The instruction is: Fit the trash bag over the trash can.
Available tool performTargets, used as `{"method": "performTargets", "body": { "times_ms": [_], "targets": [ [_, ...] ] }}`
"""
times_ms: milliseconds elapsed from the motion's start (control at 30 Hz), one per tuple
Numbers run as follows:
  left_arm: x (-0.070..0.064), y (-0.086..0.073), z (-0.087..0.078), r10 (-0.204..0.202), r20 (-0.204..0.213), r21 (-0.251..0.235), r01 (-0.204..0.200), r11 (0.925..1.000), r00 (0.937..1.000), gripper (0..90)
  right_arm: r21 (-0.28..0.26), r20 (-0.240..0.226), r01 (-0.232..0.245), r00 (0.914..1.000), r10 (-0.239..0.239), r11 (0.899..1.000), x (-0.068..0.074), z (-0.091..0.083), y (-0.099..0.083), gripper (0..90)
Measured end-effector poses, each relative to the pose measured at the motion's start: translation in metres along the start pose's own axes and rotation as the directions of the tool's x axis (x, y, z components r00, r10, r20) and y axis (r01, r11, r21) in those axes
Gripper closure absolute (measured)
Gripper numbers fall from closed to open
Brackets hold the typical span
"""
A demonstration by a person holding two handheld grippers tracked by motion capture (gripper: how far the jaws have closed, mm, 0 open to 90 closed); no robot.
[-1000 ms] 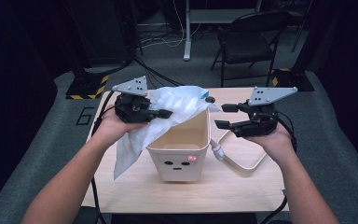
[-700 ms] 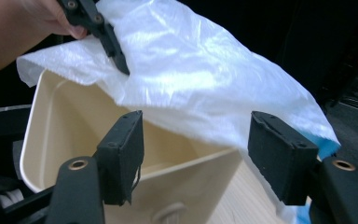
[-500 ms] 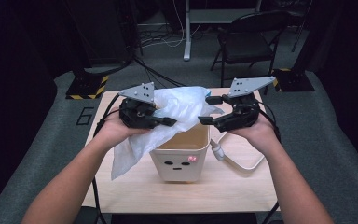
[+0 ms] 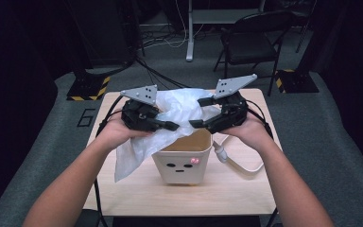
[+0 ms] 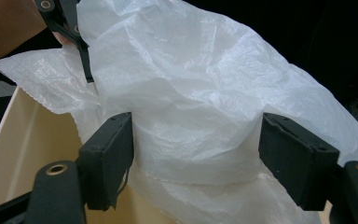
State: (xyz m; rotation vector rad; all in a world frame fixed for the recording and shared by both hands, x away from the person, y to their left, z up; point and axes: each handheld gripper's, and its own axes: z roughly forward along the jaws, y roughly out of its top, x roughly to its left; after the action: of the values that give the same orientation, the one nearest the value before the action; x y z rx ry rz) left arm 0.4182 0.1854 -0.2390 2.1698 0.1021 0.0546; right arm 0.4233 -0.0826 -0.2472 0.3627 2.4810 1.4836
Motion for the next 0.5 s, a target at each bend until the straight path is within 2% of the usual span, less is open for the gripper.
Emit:
{"method": "performTargets", "body": {
  "times_ms": [100, 167, 233, 300, 367, 500],
  "targets": [
    [0.001, 0.000, 0.001, -0.003, 0.000, -0.003, 0.003, 1.0000, 1.0000, 87.4, 0.009, -0.012, 0.006, 0.9999, -0.006, 1.000, -0.001, 0.005, 0.001, 29.4],
    [0.003, 0.001, 0.001, 0.001, -0.018, 0.013, -0.001, 0.9999, 0.9998, 87.4, 0.021, -0.007, 0.017, 0.9998, -0.017, 1.000, -0.002, 0.008, 0.000, 30.6],
    [0.007, 0.002, 0.002, 0.005, -0.059, 0.043, -0.003, 0.9991, 0.9983, 87.4, 0.032, 0.027, 0.034, 0.9990, -0.035, 0.999, -0.004, 0.009, 0.001, 31.3],
    [0.012, 0.002, 0.004, -0.004, -0.079, 0.051, 0.008, 0.9987, 0.9969, 87.4, 0.034, 0.051, 0.025, 0.9983, -0.027, 0.999, -0.008, 0.008, 0.000, 31.5],
    [0.018, 0.003, 0.005, -0.016, -0.081, 0.050, 0.020, 0.9985, 0.9966, 87.4, 0.033, 0.089, 0.012, 0.9959, -0.014, 0.999, -0.013, 0.007, 0.000, 31.4],
    [0.024, 0.002, 0.007, -0.037, -0.078, 0.042, 0.041, 0.9983, 0.9962, 87.3, 0.038, 0.099, -0.008, 0.9951, 0.004, 0.999, -0.022, 0.009, -0.001, 31.1]
  ]
}}
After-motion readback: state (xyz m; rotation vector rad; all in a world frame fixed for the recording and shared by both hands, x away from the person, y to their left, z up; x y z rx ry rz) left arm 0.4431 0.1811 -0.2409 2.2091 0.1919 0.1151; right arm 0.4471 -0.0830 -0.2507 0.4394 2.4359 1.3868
